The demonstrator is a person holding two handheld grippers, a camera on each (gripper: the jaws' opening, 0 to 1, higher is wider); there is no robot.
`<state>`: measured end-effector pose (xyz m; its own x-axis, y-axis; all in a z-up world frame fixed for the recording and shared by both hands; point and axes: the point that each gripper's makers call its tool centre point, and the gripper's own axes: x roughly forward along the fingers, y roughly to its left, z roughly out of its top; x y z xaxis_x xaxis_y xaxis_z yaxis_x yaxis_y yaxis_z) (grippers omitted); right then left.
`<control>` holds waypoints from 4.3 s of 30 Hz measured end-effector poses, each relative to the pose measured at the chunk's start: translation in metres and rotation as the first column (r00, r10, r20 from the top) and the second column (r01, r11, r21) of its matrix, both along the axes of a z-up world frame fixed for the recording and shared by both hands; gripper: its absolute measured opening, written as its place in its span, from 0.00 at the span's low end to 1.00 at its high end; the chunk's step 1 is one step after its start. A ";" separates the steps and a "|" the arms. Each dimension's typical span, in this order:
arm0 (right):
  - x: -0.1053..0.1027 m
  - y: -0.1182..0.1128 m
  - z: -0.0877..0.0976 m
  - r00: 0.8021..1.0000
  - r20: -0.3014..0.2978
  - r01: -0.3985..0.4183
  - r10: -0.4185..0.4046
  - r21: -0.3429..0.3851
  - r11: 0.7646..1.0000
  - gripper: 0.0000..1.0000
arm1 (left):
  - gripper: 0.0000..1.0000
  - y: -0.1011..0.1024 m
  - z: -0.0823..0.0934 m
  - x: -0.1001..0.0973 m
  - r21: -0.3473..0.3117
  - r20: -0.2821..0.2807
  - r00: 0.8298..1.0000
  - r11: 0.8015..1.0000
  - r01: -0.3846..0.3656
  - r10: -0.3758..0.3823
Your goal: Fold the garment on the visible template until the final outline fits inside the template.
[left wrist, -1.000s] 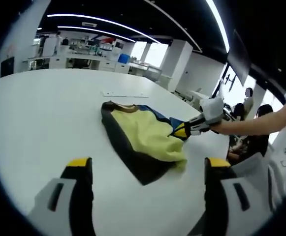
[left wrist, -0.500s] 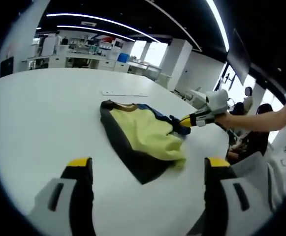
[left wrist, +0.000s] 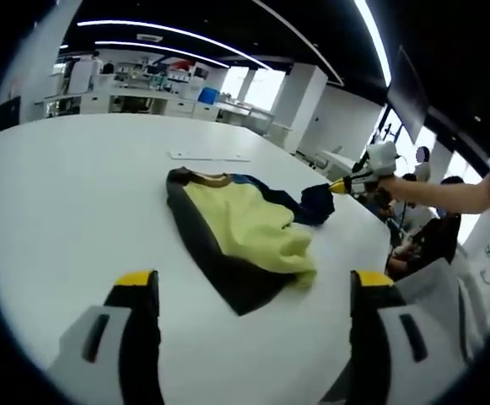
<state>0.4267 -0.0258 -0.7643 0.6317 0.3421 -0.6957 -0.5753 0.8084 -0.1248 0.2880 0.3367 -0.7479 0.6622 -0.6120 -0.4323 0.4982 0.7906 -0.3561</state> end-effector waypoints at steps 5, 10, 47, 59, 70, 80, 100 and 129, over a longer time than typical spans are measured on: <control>0.004 -0.031 0.003 0.997 -0.010 0.074 -0.074 0.018 0.997 0.00 | 0.91 -0.002 0.000 0.001 0.001 -0.001 1.000 1.000 0.002 -0.002; 0.000 -0.052 0.004 0.993 -0.013 0.117 -0.117 0.005 0.993 0.00 | 0.91 -0.003 -0.002 0.004 0.003 -0.009 1.000 1.000 0.001 -0.001; 0.033 -0.205 -0.049 0.873 -0.188 0.450 -0.449 -0.041 0.892 0.00 | 0.91 -0.007 -0.018 0.012 0.023 -0.072 0.996 0.998 -0.054 0.056; 0.004 -0.205 -0.078 0.833 -0.304 0.441 -0.462 -0.141 0.887 0.00 | 0.90 -0.006 -0.022 0.007 0.021 -0.086 0.994 0.997 -0.068 0.069; 0.000 -0.201 -0.076 0.838 -0.303 0.437 -0.454 -0.124 0.891 0.00 | 0.90 -0.013 -0.021 0.007 0.012 -0.086 0.994 0.998 -0.063 0.064; -0.006 -0.205 -0.068 0.856 -0.295 0.410 -0.425 -0.115 0.905 0.24 | 0.90 -0.011 -0.020 0.006 0.009 -0.082 0.995 0.998 -0.063 0.063; -0.034 -0.163 -0.048 0.929 -0.266 0.257 -0.257 -0.037 0.966 0.61 | 0.90 -0.015 -0.035 0.005 -0.009 -0.097 0.994 0.999 -0.048 0.047; -0.075 -0.045 -0.005 0.990 -0.136 -0.006 0.029 0.164 0.987 0.58 | 0.51 -0.031 -0.079 0.005 0.059 -0.160 0.985 0.997 -0.056 0.065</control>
<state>0.3513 -0.0712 -0.7688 0.5266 0.4679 -0.7097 -0.5921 0.8009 0.0886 0.2931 0.3057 -0.8269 0.6161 -0.5459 -0.5677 0.3885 0.8377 -0.3839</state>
